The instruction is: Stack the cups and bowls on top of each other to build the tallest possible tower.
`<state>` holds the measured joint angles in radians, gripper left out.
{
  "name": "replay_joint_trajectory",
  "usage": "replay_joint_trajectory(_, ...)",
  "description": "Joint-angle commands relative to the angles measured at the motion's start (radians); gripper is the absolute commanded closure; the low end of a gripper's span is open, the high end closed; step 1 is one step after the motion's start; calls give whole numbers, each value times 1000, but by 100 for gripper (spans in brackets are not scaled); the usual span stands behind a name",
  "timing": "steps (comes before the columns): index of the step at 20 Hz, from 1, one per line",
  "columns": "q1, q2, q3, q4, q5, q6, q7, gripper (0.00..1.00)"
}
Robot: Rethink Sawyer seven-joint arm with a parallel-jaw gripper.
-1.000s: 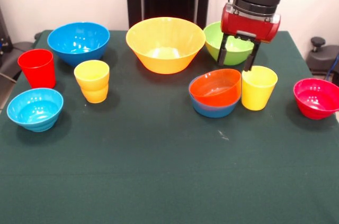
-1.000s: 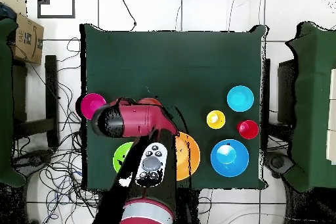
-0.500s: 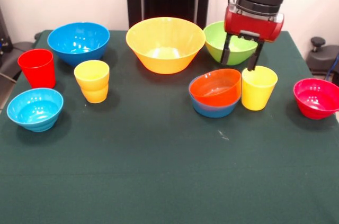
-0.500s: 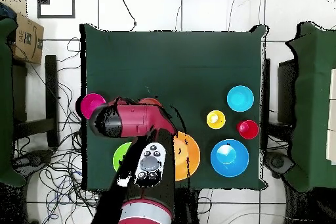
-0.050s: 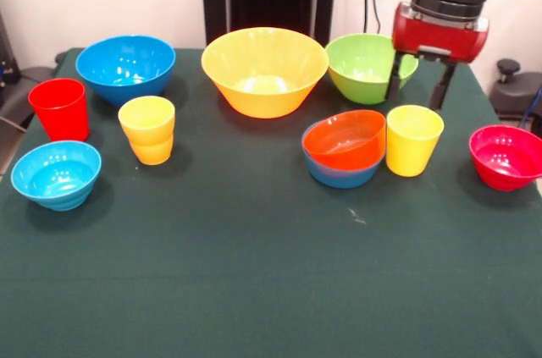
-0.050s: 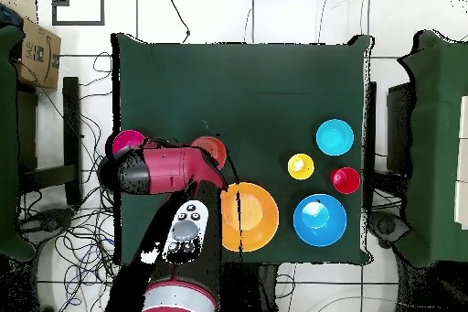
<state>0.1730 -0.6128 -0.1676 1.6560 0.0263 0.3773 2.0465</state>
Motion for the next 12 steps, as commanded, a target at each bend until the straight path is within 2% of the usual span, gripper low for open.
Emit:
replay_joint_trajectory(1, 40, 92, 68, -85, 47, 96, 153, 0)
replay_joint_trajectory(12, 65, 127, 50, -80, 74, 57, 156, 0)
